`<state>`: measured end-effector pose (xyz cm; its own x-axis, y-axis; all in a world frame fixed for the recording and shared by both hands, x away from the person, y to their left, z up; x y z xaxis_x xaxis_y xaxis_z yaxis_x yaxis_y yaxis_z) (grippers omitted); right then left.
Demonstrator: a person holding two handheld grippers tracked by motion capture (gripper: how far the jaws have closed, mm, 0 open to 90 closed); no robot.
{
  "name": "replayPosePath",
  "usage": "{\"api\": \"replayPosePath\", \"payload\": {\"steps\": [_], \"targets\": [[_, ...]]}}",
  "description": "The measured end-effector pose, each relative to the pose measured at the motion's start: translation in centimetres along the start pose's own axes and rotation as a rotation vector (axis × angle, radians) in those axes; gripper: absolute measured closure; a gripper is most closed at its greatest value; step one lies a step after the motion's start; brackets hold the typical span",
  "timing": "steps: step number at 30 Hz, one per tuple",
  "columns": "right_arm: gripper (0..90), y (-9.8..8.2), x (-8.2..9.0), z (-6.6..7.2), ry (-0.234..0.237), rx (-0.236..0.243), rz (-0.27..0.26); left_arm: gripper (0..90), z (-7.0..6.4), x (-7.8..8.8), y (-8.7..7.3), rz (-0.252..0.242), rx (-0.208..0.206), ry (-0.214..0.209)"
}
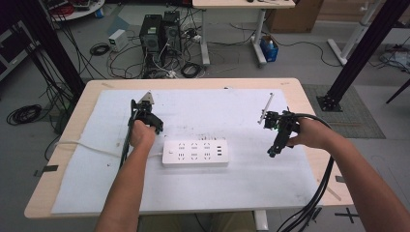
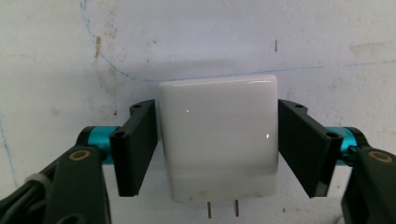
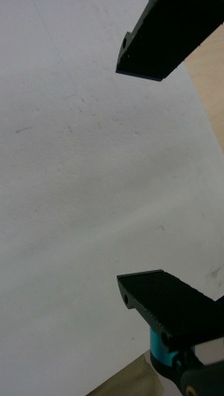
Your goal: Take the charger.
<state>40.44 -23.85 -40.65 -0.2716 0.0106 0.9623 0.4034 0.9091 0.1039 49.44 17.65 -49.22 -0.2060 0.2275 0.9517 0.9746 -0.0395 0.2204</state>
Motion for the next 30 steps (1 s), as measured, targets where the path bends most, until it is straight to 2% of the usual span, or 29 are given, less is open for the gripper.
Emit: {"api": "replayPosePath", "payload": {"steps": [3,8,10,13,16,18,21,26,28,30], "targets": [[1.2,0.0,0.0,0.1,0.000,0.006,-0.002,39.7,0.0,0.1,0.0,0.005,-0.021,-0.004],[1.3,-0.1,0.1,0.1,-0.004,-0.001,-0.004,41.7,0.0,0.2,0.0,0.005,-0.042,-0.017],[1.3,-0.2,0.2,0.0,-0.006,-0.001,-0.001,41.8,0.0,0.5,0.1,-0.008,-0.068,-0.008],[1.3,-0.2,0.2,0.0,-0.008,0.000,-0.006,41.9,0.0,1.3,0.2,-0.031,-0.083,-0.026],[1.3,-0.2,0.4,0.0,-0.013,-0.006,-0.016,41.9,-0.2,2.5,0.2,-0.045,-0.116,-0.033],[1.3,-0.3,0.5,0.0,-0.017,-0.010,-0.015,41.9,-0.4,3.4,0.2,-0.057,-0.138,-0.055],[1.3,-0.4,0.7,0.1,-0.020,-0.013,-0.011,42.0,-1.2,5.0,0.1,-0.080,-0.188,-0.090],[1.4,-0.4,1.0,0.4,-0.031,-0.010,-0.018,42.0,-2.8,7.6,-0.4,-0.103,-0.296,-0.155],[1.3,-0.5,1.1,0.5,-0.034,-0.006,-0.023,42.0,-3.4,8.5,-0.8,-0.093,-0.356,-0.179],[1.4,-0.5,1.3,0.6,-0.037,-0.009,-0.022,41.9,-4.1,9.2,-1.4,-0.066,-0.439,-0.205]]}}
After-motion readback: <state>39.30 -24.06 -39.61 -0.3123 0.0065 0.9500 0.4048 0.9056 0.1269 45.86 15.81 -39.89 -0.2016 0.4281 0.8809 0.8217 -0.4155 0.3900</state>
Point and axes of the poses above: each handheld gripper's, and its own axes: x roughly backward along the jaws, y roughly out of its top, z roughly to its left, the point moved 8 cm from there along -x, roughly forward along the jaws, and after that the axes turned 12 degrees about -y, right-handed, at the moved point
